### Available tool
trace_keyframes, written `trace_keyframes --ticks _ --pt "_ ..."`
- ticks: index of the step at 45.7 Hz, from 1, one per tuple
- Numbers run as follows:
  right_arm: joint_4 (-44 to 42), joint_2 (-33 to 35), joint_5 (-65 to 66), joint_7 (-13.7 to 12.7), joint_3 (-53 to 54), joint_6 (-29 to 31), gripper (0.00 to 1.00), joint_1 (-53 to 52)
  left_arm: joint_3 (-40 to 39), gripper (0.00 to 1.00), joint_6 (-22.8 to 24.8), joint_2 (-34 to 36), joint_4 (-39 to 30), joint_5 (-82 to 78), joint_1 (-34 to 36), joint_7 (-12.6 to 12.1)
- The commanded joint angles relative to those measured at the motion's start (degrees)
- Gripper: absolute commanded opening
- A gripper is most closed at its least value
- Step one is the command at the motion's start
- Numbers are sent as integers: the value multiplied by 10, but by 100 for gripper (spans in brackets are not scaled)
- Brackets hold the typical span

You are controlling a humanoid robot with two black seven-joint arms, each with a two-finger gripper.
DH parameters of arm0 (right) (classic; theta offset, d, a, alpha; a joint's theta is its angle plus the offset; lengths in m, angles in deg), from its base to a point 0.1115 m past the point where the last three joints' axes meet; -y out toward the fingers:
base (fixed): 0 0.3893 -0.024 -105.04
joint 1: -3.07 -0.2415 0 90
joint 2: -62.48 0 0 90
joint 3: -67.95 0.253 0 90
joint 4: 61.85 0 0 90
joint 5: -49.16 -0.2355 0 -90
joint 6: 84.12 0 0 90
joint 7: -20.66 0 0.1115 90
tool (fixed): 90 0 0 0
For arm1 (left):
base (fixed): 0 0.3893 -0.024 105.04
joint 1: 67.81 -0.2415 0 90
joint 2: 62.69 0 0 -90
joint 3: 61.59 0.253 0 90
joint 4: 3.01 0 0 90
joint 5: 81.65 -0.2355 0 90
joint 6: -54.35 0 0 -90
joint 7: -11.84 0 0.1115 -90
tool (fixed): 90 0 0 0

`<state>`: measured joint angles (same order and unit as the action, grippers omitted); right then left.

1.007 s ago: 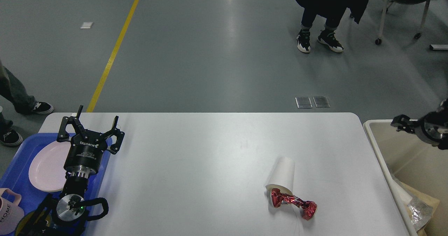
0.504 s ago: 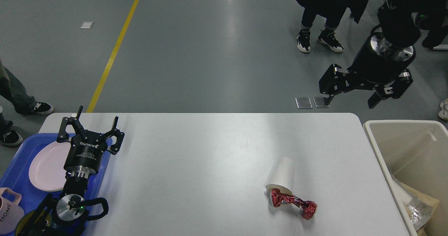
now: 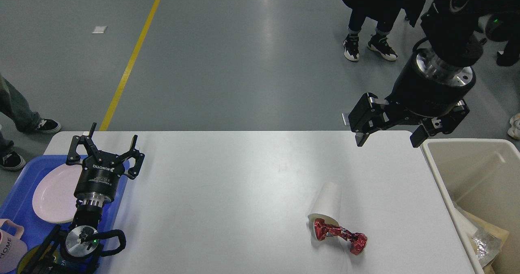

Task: Tidy desktop
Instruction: 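Raise the right gripper out of the bin toward the white cup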

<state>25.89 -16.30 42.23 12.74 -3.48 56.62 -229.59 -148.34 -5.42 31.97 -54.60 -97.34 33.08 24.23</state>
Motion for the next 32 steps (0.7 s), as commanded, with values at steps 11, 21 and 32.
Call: trace_keyframes --ticks 11,21,32 --pt "-5 -16 -10 0 1 -67 100 62 0 96 0 0 0 0 0 0" --pt "-22 -52 -32 0 1 -204 100 191 0 96 0 0 0 0 0 0" --pt "-140 -95 -53 0 21 -322 100 401 0 96 0 0 0 0 0 0"
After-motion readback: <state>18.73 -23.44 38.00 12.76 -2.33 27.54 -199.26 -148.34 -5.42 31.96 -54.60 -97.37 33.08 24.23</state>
